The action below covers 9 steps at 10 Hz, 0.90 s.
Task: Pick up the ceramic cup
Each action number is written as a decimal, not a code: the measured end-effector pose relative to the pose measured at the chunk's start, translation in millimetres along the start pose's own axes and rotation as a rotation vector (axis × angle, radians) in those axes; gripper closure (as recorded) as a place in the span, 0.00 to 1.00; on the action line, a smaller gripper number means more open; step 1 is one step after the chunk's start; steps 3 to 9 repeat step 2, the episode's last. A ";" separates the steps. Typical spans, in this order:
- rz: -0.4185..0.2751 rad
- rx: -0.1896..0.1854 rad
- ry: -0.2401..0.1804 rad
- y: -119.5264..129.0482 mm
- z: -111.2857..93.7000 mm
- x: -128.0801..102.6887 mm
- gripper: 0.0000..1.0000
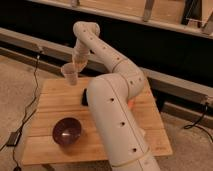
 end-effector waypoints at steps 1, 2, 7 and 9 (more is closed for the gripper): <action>0.015 0.011 0.003 -2.1 -0.3 0.8 1.00; 0.029 0.024 0.010 -2.3 -0.8 2.2 1.00; 0.029 0.024 0.010 -2.3 -0.8 2.2 1.00; 0.029 0.024 0.010 -2.3 -0.8 2.2 1.00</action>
